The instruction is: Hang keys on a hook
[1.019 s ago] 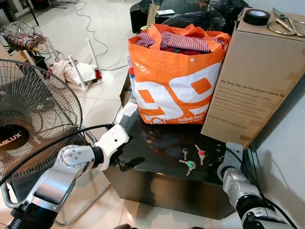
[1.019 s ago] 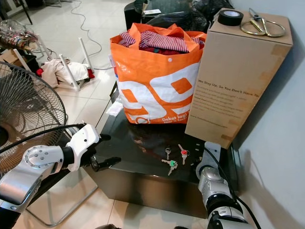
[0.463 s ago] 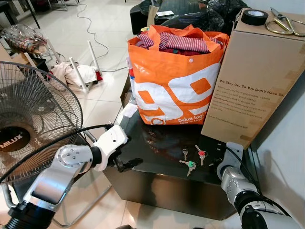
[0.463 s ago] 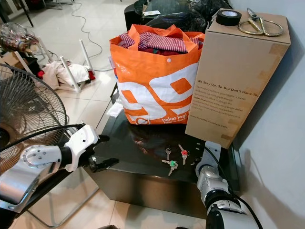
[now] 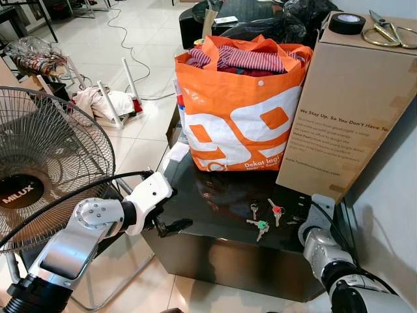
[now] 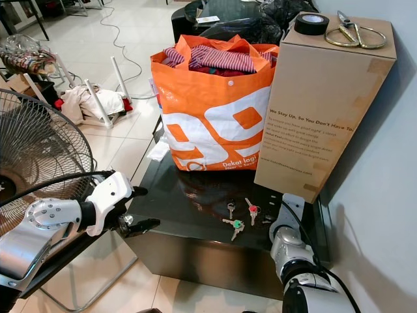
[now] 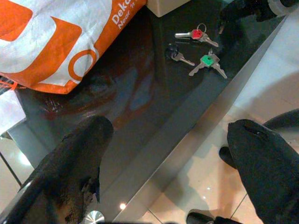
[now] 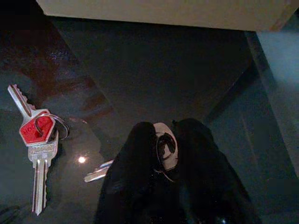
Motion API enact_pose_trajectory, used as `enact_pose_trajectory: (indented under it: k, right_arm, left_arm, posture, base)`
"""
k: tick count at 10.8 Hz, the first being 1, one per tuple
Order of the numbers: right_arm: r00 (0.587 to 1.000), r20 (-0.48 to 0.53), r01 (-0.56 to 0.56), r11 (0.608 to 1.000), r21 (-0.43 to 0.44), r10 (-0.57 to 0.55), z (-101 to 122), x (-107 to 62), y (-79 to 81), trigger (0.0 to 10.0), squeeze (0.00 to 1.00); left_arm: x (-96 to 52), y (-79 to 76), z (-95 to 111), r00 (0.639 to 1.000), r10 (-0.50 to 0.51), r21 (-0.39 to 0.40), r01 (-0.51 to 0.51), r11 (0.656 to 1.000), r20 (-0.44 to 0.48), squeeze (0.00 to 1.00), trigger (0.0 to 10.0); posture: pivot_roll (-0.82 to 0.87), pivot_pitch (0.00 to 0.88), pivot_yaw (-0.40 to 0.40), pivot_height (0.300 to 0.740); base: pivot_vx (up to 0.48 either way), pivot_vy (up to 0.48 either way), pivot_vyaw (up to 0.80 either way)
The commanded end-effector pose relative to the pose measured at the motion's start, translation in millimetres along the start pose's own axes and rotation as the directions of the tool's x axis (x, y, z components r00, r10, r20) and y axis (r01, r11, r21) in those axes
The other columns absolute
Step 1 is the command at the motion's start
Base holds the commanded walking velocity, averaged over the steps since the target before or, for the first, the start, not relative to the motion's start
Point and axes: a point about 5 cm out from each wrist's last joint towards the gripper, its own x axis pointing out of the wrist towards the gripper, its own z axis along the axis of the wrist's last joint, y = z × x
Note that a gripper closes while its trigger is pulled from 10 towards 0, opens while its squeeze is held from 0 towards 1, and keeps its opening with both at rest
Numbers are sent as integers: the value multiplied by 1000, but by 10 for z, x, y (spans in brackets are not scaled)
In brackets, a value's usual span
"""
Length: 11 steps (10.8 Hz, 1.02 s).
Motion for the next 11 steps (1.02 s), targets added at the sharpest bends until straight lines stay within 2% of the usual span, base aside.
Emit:
enact_pose_trajectory:
  k: [1, 5, 7, 9, 10, 11]
  right_arm:
    - [1000, -23, 7, 1000, 14, -7, -40, 1, -20, 0, 0]
    - [999, -1, -42, 998, 43, 42, -32, -4, 8, 0, 0]
    - [997, 28, -74, 997, 17, 73, -13, -12, 34, 0, 0]
    - [982, 119, -152, 987, 44, 146, 67, -36, 69, 0, 0]
    - [964, 205, -190, 979, 71, 172, 153, -71, 62, 0, 0]
    - [955, 231, -202, 978, 50, 185, 185, -87, 66, 0, 0]
  left_arm:
    - [-9, 2, 21, 1000, 0, 15, 1, 1000, -5, 0, 10000]
    - [42, -10, 22, 1000, 23, 1, -23, 1000, 15, 0, 10000]
    - [95, 14, 46, 998, 49, -1, -49, 999, 38, 0, 10000]
    - [160, 46, 85, 989, 120, -26, -118, 993, 82, 0, 10000]
    - [210, 62, 78, 973, 205, -55, -200, 978, 102, 0, 10000]
    - [213, 81, 81, 967, 230, -58, -224, 973, 107, 0, 10000]
  posture:
    - [8, 0, 111, 740]
    - [-4, 0, 91, 740]
    - [-15, 0, 85, 740]
    - [-39, 0, 97, 740]
    - [-50, 0, 102, 740]
    - [-53, 0, 102, 740]
  base:
    - [0, 0, 0]
    - [0, 0, 0]
    - [0, 0, 0]
    - [0, 0, 0]
    - [0, 0, 0]
    - [0, 0, 0]
